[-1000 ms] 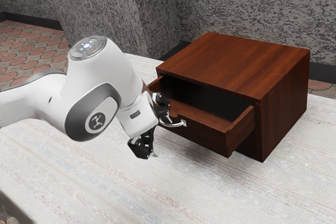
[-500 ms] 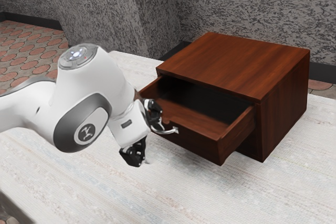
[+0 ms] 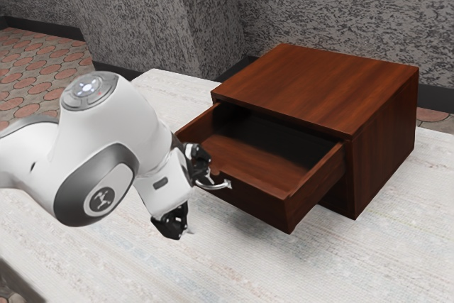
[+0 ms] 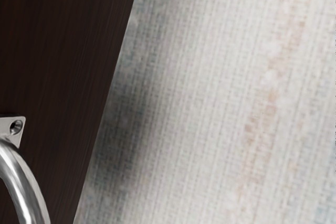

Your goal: Pull the drawer handle with one arm to open the drawer

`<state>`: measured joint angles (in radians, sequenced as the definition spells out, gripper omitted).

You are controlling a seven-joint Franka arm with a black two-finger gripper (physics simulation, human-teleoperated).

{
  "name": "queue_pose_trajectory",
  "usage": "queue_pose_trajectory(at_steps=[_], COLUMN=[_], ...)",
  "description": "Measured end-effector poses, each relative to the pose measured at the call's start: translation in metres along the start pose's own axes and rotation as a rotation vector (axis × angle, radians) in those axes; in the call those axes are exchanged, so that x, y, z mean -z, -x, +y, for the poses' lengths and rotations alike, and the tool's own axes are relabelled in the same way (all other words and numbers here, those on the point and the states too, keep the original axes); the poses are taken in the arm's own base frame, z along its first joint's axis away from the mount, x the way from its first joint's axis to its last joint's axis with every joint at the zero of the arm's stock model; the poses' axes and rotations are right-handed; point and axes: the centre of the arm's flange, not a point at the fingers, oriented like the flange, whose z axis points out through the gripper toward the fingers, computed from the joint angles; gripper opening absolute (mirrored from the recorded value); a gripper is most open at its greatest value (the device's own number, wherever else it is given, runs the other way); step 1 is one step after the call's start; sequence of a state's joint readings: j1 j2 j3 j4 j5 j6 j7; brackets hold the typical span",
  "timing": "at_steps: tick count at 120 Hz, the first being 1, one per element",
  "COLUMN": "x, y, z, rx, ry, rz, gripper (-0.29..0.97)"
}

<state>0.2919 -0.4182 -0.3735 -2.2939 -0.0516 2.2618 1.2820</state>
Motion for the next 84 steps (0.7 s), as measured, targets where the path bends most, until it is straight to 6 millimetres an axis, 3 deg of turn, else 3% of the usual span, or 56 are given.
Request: queue_pose_trajectory(at_steps=[12,64,74,84], x=[0.004,0.01,0.034,0.076], y=[0.0,0.002,0.001,-0.005], z=[0.002,0.013,0.012,0.018], rx=[0.006,0.024,0.028,0.031], ry=[-0.007,-0.016,-0.067,-0.148], rz=[0.002,0.0,0.008,0.022], gripper=[0.64,0.67,0.68,0.68])
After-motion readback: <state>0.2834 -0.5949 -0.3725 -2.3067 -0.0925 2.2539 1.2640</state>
